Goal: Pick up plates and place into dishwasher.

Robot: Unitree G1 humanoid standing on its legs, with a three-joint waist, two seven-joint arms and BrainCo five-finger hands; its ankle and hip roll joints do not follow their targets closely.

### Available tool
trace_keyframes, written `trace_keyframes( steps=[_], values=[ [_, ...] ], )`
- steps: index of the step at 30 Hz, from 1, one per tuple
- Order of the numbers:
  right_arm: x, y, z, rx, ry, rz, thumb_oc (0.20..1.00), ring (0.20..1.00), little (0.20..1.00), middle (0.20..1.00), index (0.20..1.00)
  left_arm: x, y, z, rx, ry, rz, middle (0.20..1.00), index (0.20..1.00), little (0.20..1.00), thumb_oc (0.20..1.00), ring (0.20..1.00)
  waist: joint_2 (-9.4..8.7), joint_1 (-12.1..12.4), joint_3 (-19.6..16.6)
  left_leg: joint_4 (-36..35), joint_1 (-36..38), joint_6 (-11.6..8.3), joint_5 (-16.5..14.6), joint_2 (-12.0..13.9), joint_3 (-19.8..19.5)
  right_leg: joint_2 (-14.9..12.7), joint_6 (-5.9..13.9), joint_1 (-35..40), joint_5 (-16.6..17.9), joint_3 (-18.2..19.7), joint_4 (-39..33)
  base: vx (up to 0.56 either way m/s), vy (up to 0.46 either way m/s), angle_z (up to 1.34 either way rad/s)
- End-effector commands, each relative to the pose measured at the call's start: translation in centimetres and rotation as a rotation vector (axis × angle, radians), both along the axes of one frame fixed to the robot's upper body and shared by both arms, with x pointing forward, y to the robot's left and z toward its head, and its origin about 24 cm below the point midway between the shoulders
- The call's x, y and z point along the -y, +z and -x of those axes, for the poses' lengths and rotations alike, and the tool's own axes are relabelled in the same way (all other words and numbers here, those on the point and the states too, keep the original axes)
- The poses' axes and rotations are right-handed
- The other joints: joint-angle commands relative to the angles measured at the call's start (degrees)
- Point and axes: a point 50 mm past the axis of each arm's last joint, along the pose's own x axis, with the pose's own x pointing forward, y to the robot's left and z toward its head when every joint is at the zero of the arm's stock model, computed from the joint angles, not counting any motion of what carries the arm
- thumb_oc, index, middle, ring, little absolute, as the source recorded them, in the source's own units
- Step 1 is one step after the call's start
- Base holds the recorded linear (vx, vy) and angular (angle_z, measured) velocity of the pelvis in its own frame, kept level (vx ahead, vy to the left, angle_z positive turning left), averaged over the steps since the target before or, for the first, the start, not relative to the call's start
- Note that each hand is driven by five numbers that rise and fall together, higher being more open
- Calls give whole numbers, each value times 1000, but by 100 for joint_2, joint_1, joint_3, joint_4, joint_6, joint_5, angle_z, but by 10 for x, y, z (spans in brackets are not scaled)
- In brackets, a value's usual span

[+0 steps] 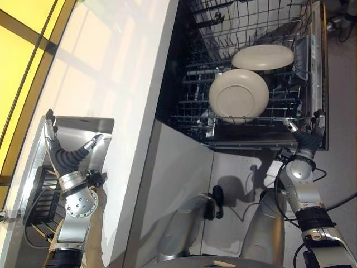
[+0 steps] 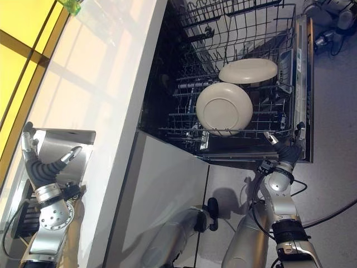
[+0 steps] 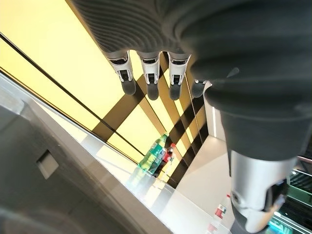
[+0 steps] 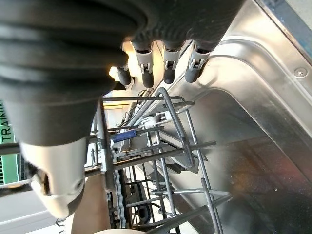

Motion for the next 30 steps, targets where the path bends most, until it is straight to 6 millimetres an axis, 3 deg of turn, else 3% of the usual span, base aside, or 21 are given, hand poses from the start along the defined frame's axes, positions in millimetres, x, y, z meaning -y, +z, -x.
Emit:
trace_keyframes(
  steps=[1,6,19,23,30],
  values=[
    [13,45,-13,168,-58,-15,1000,1000,1000,1000,1000,-3,4,4,7,-3,-34,1000,1000,1000,1000,1000,187,192,149,-93,-372,36,399,-143,143,147,-734,85,-714,-25,848,-8,-10,4],
    [13,67,-31,171,-56,1,1000,1000,1000,1000,1000,0,10,2,25,-37,-32,1000,1000,1000,1000,1000,311,271,249,54,-554,70,358,-223,150,132,-785,-127,-781,20,1062,-2,5,3],
    [42,108,-53,176,-118,-48,1000,1000,1000,1000,1000,1,19,-1,27,-64,-45,1000,1000,1000,1000,1000,434,518,337,603,-973,155,81,-332,180,116,-843,-641,-1133,82,1738,36,-14,2],
    [33,117,-65,135,2,-29,1000,1000,1000,1000,1000,0,23,0,30,-86,-52,1000,1000,1000,1000,1000,459,633,343,665,-1045,186,65,-383,154,95,-868,-729,-1172,54,1833,23,-21,10],
    [-4,116,-81,66,299,94,1000,1000,1000,1000,1000,-1,28,-2,37,-92,-63,1000,1000,1000,1000,1000,375,725,367,683,-1101,197,84,-415,81,106,-880,-734,-1182,-26,1821,20,-14,-4]
  ],
)
